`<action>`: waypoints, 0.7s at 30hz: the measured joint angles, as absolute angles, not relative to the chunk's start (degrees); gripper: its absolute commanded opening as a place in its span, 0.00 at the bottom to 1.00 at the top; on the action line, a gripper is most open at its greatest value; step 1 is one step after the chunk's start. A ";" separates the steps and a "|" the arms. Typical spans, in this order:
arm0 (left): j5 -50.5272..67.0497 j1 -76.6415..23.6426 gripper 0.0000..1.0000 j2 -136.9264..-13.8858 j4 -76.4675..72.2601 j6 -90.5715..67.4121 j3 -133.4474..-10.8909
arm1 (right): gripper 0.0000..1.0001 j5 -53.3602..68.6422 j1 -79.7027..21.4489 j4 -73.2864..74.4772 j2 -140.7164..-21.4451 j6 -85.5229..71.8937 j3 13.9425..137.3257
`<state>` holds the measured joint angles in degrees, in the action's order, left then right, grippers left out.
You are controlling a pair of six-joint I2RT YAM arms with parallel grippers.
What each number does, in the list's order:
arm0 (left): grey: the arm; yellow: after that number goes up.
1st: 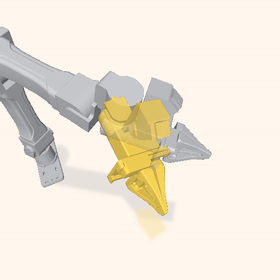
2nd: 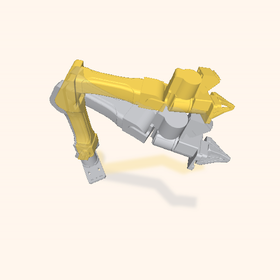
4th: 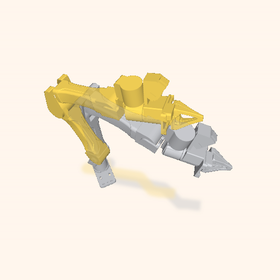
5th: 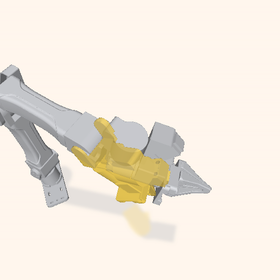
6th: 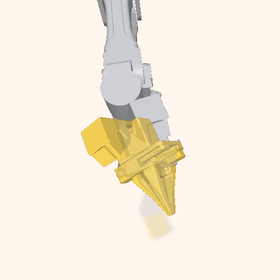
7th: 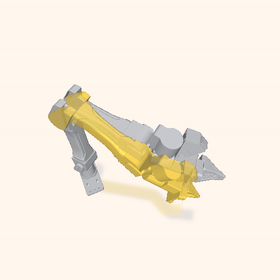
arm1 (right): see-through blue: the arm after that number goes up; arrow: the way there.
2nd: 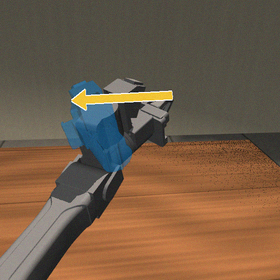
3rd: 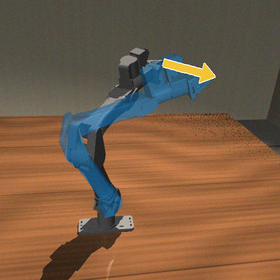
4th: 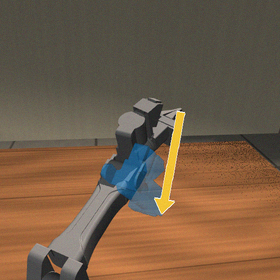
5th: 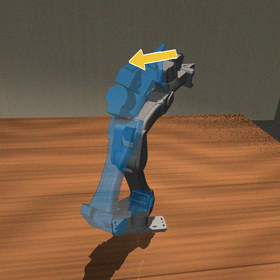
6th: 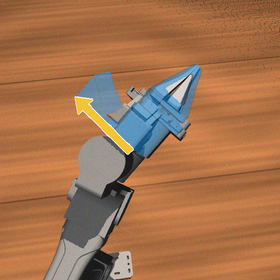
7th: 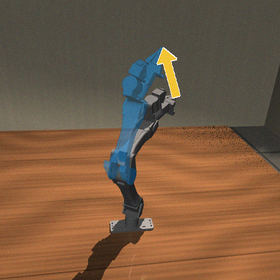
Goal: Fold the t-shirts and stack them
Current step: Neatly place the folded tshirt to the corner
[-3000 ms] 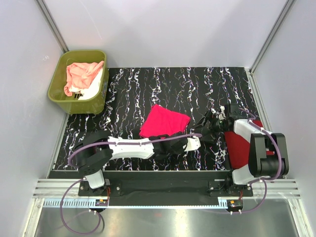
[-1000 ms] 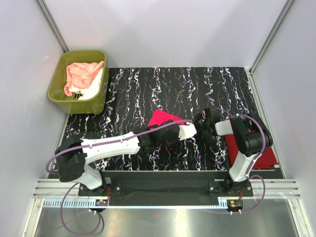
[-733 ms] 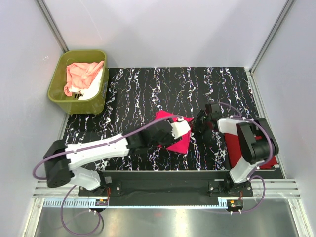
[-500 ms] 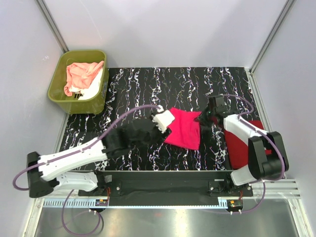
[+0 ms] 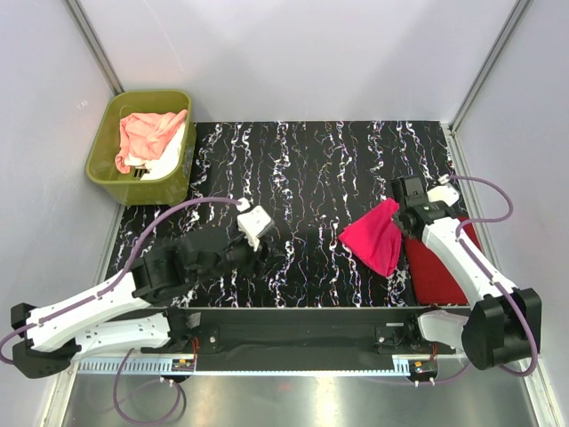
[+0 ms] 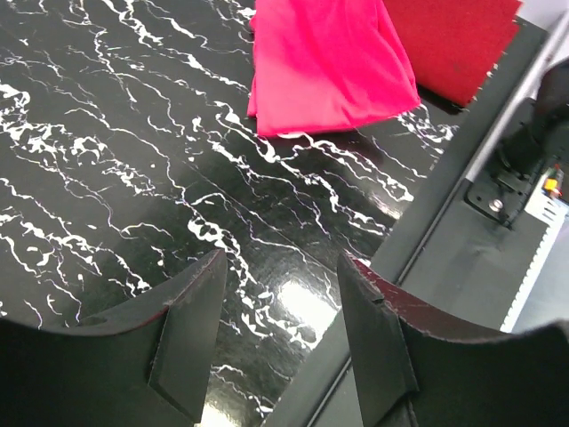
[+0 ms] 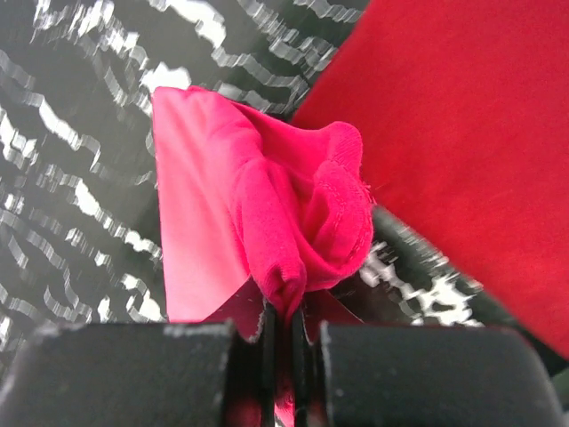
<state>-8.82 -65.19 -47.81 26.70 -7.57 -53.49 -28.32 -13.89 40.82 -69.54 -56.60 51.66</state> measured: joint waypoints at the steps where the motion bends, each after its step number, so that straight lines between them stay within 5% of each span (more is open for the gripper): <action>1: -8.43 -65.19 0.58 -47.18 27.24 -7.53 -53.49 | 0.00 -29.56 -13.58 41.30 -69.34 -56.64 51.86; 21: -4.99 -64.45 0.65 -43.90 33.15 -1.30 -52.99 | 0.00 -38.39 -5.43 45.82 -72.47 -51.29 66.48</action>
<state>-4.99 -64.45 -43.90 33.15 -1.30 -52.99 -38.39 -5.43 45.82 -72.47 -51.29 66.48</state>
